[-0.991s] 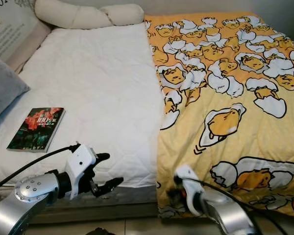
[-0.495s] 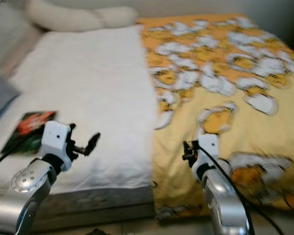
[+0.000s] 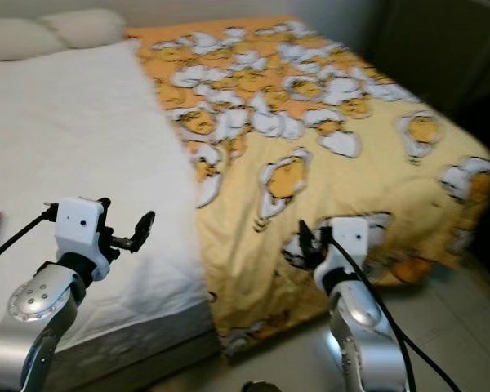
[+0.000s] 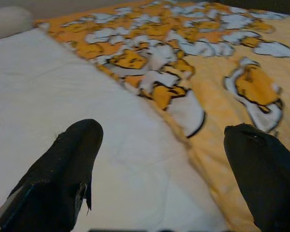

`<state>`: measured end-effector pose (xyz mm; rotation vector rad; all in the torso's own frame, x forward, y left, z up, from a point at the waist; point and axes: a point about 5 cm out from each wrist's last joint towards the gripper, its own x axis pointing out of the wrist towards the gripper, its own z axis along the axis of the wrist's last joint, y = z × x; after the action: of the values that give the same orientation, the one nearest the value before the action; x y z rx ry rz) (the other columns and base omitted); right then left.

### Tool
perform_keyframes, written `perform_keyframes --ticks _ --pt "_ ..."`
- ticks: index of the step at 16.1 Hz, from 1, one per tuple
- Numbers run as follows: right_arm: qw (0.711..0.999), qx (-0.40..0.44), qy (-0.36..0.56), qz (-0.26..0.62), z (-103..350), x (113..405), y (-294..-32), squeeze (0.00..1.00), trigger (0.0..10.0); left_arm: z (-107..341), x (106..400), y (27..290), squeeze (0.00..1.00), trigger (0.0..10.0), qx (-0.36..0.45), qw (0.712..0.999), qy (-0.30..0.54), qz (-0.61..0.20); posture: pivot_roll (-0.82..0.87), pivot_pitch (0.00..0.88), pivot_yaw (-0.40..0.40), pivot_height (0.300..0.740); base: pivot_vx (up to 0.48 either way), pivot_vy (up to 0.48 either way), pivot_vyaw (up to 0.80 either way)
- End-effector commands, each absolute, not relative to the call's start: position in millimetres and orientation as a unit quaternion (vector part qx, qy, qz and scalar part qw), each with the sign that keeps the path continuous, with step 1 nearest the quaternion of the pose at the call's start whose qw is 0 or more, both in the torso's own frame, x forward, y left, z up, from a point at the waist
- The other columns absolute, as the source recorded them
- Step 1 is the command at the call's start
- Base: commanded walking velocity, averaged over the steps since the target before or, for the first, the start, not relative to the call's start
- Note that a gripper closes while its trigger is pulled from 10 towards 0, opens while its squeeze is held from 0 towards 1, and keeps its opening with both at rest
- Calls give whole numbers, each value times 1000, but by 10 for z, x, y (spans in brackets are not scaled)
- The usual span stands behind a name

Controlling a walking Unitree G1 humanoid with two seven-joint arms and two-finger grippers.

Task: Clean up the room

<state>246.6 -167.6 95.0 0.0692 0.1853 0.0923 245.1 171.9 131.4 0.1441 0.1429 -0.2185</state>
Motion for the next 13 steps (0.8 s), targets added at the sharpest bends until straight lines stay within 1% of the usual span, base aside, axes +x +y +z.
perform_keyframes --ticks 1,2,3,4,6,9,13 --pt "994 29 88 59 979 2459 -1643 1000 10000 1350 2452 1693 804 10000 92 986 61 -121 -19 0 -20 740 0 0 -800" --pt "994 23 87 64 977 2460 -1630 1000 10000 1347 2453 1685 753 10000 94 986 61 -121 -15 0 -24 740 0 0 -800" --pt "994 22 86 63 993 2454 -1620 1000 10000 1374 2451 1675 737 10000 90 987 59 -121 -7 0 -35 740 0 0 0" --pt "994 22 85 63 1006 2457 -1616 1000 10000 1391 2454 1675 737 10000 89 987 58 -121 -1 0 -39 740 0 0 0" --pt "993 24 88 70 992 2449 -1584 1000 10000 1432 2487 1674 729 10000 84 988 50 -121 -12 0 -20 740 0 0 0" --pt "995 33 82 42 1000 2502 -1638 1000 10000 1437 2494 1631 737 10000 95 985 44 -135 -6 0 -25 740 0 0 -800" --pt "995 39 87 37 957 2521 -1646 1000 10000 1458 2527 1632 733 10000 100 984 39 -139 -8 0 -18 740 0 0 -800"
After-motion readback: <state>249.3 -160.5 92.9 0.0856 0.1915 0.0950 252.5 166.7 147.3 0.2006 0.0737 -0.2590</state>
